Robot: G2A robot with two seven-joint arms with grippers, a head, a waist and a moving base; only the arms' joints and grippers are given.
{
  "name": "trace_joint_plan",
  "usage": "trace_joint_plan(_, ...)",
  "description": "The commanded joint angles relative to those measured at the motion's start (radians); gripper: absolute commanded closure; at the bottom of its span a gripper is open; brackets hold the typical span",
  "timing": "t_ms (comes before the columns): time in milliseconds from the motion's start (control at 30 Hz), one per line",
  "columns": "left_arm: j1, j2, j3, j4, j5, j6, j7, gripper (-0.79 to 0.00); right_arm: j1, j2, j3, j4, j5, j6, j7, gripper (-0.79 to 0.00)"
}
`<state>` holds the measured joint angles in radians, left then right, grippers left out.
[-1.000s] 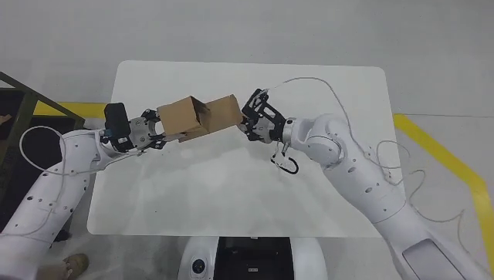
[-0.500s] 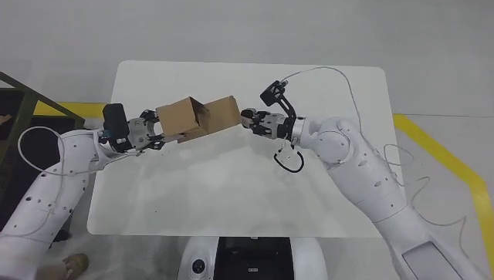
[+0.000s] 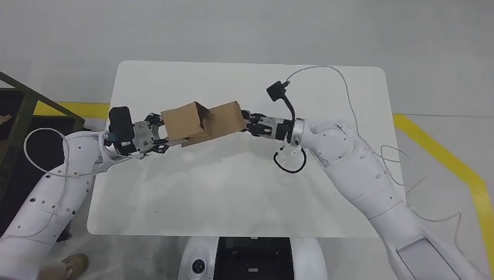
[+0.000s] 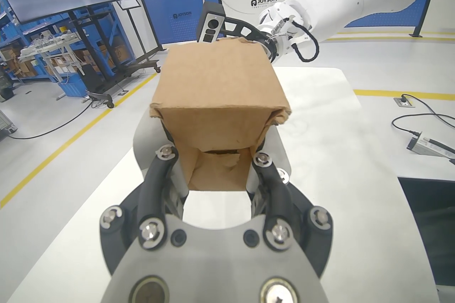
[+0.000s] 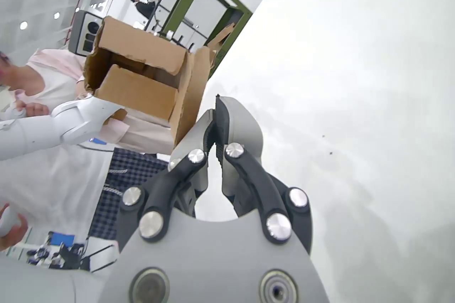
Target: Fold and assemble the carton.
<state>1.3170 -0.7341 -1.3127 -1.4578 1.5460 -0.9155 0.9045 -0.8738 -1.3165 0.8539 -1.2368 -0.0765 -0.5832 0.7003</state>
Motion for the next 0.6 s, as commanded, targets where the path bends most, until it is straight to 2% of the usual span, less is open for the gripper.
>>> trace_joint_plan(0,0.001,0.000,0.001,-0.002,0.000,-0.001,-0.001,-0.225,0.025,-0.007,-0.012,0.022,0.040,-0.017,0.022,0.000)
trace_joint_plan(267,0.003,0.000,0.003,-0.010,0.006,-0.006,-0.006,-0.225,0.089,-0.029,-0.049,0.083,0.132,-0.044,0.091,0.000)
trace_joint_plan(567,-0.001,0.002,0.017,-0.017,0.034,-0.007,-0.007,-0.225,0.134,-0.046,-0.077,0.084,0.188,-0.053,0.152,0.000)
